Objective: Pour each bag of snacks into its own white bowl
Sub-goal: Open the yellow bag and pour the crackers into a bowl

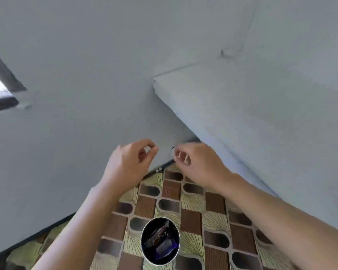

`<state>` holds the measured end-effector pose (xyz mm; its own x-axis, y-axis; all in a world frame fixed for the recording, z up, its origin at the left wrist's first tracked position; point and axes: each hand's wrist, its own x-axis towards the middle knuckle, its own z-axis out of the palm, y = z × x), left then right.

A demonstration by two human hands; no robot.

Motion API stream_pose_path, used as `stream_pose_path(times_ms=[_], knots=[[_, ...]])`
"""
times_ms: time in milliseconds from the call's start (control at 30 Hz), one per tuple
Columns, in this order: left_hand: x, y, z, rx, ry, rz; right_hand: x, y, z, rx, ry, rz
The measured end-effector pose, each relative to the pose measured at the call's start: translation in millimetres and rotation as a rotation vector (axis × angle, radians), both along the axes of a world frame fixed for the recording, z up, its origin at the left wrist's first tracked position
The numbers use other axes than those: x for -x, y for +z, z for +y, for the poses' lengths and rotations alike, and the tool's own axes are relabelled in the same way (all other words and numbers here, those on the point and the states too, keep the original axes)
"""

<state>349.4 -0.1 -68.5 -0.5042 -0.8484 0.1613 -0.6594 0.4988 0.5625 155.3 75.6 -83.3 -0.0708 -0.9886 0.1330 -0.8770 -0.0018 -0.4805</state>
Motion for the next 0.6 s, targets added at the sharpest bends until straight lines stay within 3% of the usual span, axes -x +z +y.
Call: stream_pose_path(times_ms=[133, 267, 600], knots=[[43.0, 91.0, 11.7, 0.049, -0.152, 0.046, 37.4, 98.7, 42.2, 0.089, -0.131, 0.0], [105.4, 137.5, 35.1, 0.081, -0.346, 0.103, 85.6, 152.9, 97.9, 0.179, -0.326, 0.051], [289.6, 146.2, 145.5, 0.086, -0.746, 0.198, 210.0, 164.1, 268.6, 0.396, -0.841, 0.131]])
